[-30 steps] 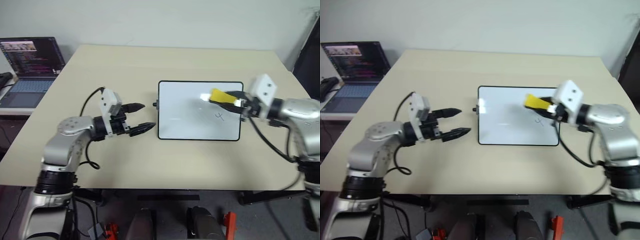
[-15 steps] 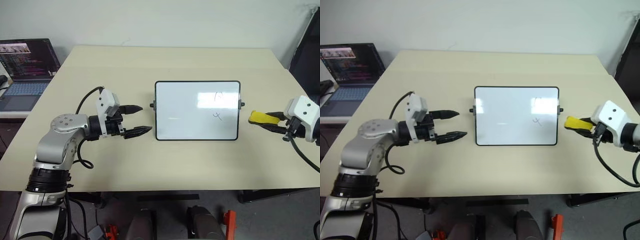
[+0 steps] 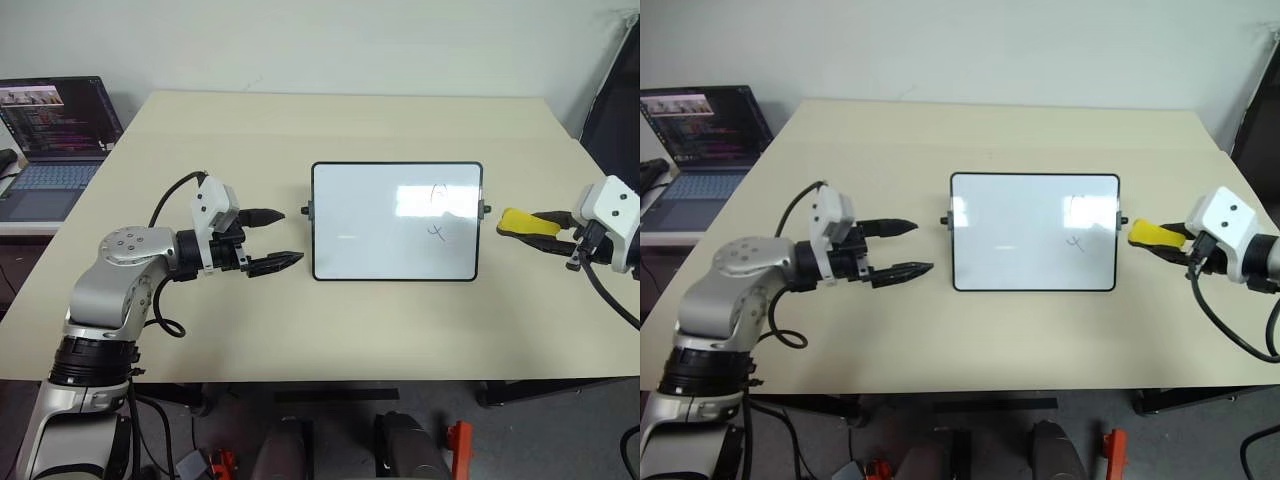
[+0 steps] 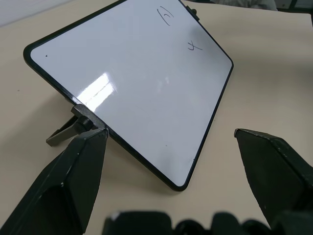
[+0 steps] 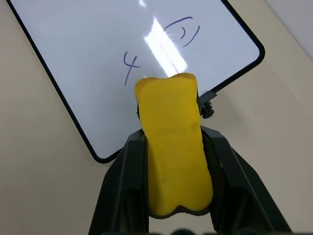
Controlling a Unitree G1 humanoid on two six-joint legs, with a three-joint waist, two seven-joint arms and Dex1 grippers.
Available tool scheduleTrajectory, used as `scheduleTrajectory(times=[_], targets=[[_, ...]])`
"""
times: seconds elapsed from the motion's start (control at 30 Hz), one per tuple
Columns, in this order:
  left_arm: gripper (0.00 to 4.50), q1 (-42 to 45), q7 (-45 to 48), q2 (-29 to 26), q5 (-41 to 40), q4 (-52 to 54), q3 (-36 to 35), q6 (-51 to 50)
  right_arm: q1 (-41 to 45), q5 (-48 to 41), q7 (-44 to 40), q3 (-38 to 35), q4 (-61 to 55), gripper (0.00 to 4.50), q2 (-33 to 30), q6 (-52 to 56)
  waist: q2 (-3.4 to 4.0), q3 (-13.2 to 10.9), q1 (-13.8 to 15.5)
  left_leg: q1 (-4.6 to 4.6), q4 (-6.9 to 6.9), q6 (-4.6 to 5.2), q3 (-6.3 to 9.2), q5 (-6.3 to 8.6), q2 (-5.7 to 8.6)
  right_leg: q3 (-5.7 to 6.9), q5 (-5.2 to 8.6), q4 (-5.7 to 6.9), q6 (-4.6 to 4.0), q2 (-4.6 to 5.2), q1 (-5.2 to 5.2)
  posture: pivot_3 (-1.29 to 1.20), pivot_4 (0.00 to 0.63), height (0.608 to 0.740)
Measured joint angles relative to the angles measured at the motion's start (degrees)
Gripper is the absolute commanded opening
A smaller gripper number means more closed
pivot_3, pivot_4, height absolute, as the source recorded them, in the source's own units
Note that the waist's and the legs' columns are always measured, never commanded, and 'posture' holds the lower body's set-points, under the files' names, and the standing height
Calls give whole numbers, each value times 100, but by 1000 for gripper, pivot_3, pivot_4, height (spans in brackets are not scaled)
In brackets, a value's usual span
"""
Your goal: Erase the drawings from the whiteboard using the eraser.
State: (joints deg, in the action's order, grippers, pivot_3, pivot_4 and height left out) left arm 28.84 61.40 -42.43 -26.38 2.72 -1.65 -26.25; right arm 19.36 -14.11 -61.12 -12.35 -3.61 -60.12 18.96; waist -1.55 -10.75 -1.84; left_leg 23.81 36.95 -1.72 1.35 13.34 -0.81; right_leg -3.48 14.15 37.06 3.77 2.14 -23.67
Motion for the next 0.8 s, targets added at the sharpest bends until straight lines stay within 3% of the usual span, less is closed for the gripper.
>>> scheduleTrajectory(times=[0.6,0.7,0.8], targets=[[4500,175,-125,-57,-81,598,-39,-188,525,-68,60,191,-41,1090,159,-69,1,0,-12,-7,4,0,1,0,-1,0,-1,11,-1,-1,4,0,150,740],[4500,133,-131,-65,-80,597,-54,-200,797,-119,283,197,-13,1090,509,-76,0,1,-10,-8,7,0,1,-1,0,-1,-2,10,0,-1,7,0,150,740],[4500,118,-176,-48,-83,602,-60,-201,1207,-217,848,193,79,1090,1352,-181,-1,1,-40,-13,9,-1,3,-1,-2,-1,-3,15,-1,-4,11,0,150,740]])
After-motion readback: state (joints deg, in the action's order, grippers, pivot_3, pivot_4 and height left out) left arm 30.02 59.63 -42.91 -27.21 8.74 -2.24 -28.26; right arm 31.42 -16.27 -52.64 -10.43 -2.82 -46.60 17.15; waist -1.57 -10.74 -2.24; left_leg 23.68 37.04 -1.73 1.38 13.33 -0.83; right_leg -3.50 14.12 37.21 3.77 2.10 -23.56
